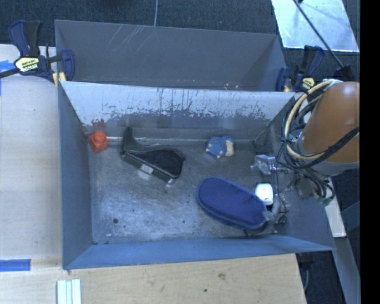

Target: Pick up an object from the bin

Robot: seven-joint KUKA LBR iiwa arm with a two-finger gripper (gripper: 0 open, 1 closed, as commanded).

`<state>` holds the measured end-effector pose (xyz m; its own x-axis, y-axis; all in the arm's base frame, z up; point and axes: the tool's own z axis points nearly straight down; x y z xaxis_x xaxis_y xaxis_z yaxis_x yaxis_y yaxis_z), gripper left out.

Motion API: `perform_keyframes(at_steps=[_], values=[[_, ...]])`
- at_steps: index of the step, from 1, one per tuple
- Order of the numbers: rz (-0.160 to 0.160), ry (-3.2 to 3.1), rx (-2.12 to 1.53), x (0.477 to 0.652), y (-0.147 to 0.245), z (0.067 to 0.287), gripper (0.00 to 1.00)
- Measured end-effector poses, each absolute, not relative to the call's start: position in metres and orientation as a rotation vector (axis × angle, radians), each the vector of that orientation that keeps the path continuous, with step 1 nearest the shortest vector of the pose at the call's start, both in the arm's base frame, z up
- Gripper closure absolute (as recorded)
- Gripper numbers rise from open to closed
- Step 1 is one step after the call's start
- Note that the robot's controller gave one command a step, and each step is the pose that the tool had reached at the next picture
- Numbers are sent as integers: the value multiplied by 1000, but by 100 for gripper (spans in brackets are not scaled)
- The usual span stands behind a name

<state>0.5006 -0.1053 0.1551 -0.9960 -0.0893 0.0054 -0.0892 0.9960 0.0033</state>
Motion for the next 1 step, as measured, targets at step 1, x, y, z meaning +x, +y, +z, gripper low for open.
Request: perform_keyframes(at_steps=[1], values=[[4,-3130,292,503,-79,71,0]])
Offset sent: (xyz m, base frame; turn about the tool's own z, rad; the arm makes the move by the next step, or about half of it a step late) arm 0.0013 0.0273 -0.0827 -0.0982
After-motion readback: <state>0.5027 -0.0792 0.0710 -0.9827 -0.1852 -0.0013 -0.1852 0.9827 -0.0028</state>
